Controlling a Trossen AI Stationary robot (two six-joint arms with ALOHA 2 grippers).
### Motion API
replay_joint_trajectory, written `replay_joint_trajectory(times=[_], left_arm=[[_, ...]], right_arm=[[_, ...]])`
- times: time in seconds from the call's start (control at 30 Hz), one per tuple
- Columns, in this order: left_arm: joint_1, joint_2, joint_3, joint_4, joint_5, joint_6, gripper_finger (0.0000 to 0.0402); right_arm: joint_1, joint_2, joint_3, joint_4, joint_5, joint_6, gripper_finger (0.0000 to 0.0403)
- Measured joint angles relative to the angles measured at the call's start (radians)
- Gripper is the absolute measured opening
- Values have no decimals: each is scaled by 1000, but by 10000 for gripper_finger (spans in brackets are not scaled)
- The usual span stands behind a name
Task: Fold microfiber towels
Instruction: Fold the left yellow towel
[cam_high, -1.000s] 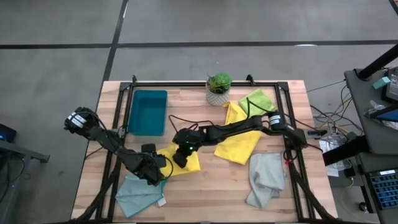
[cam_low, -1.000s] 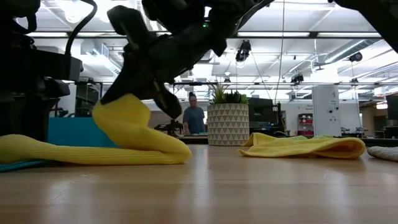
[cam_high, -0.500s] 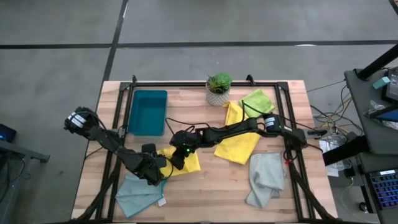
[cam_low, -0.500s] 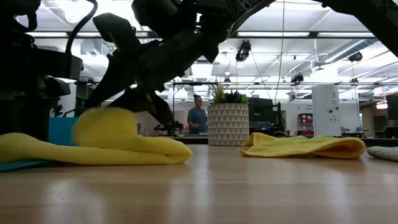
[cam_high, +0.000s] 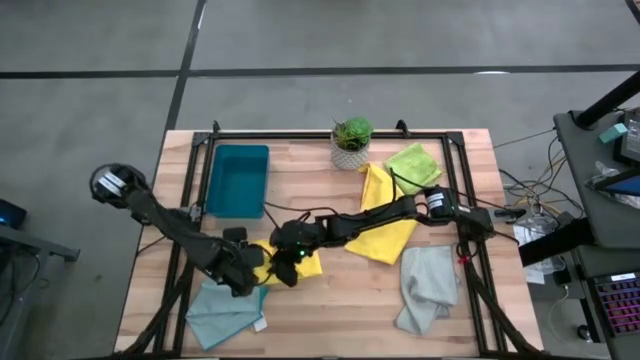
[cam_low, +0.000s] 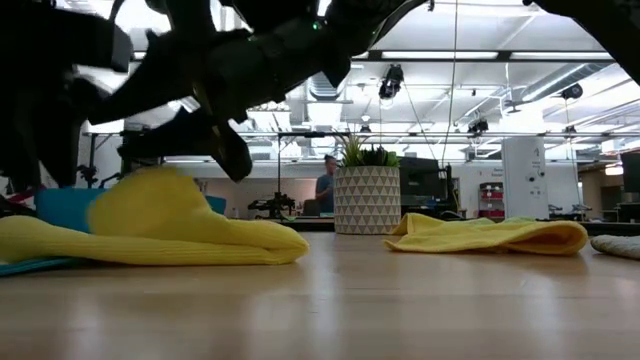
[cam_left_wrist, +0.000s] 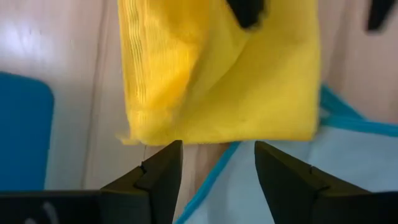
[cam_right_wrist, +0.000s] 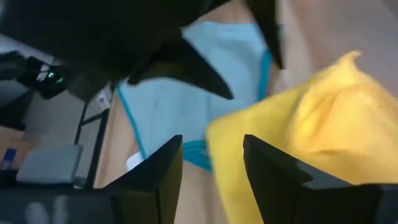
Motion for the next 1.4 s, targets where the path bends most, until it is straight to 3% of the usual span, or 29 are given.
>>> replay_joint_trajectory(times=[0.17,0.4,0.53,0.67,0.93,1.03,1.23,1.4], left_arm=[[0,-62,32,4,0,-8,185],[0,-38,32,102,-103,-61,185],[22,4,31,158,-221,-61,185],[73,48,33,205,-236,-60,185],[198,104,72,236,-214,-59,185],[251,122,75,241,-143,-94,185],[292,160,74,244,-60,-114,174],[295,166,74,265,-11,-113,131]], right_arm=[[0,-16,0,-9,4,-55,152],[27,-154,-43,-210,41,-258,133],[51,-278,-183,-266,113,-322,126],[68,-423,-359,-254,154,-342,125],[70,-628,-691,22,232,-367,123],[68,-664,-783,170,232,-374,117],[68,-682,-877,304,232,-394,104],[66,-668,-905,316,232,-396,97]])
